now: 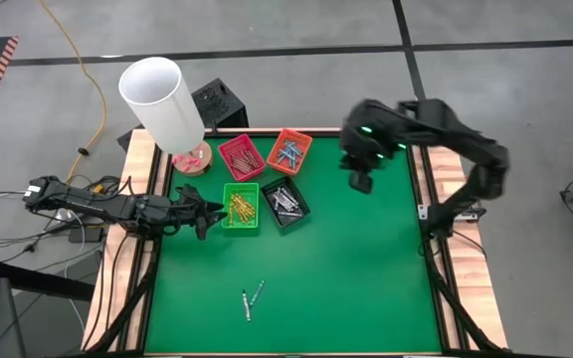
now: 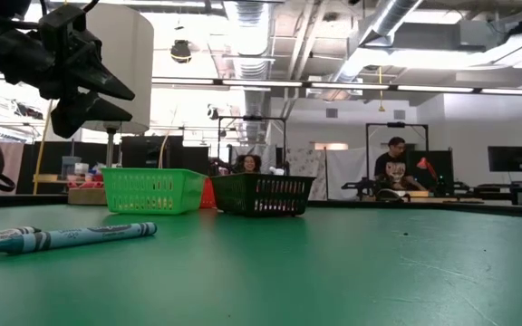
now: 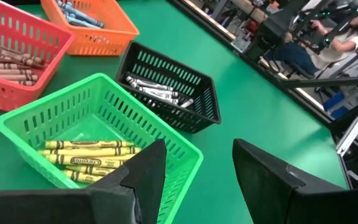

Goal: Sort crayons
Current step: Put the blue crayon into the orange bin

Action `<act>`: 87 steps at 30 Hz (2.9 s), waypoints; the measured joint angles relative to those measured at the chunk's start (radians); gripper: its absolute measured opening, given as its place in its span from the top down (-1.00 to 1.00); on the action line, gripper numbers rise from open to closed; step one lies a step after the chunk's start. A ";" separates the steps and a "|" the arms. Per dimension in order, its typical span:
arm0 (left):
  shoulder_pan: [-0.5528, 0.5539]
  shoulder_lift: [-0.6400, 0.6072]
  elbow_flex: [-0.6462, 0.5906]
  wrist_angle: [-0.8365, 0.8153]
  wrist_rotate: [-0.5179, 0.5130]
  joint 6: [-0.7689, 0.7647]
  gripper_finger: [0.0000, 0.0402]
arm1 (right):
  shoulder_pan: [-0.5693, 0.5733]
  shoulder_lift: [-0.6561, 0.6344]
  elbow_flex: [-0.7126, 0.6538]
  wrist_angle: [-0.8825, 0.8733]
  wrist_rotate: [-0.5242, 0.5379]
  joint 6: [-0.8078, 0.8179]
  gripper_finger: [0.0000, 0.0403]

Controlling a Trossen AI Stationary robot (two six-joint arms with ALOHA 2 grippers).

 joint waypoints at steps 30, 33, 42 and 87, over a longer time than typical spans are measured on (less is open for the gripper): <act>0.000 0.000 0.000 0.122 0.113 0.114 0.13 | 0.263 -0.370 -1.227 1.419 0.065 0.186 0.63; 0.000 0.000 0.000 0.124 0.133 0.114 0.13 | 0.263 -0.288 -1.226 1.475 0.063 0.187 0.63; 0.000 0.000 0.000 0.124 0.136 0.106 0.12 | 0.264 -0.127 -1.224 1.696 -0.127 0.208 0.63; 0.000 0.018 0.000 0.132 0.203 0.117 -0.03 | 0.489 0.503 -0.435 1.172 -0.106 -0.257 0.60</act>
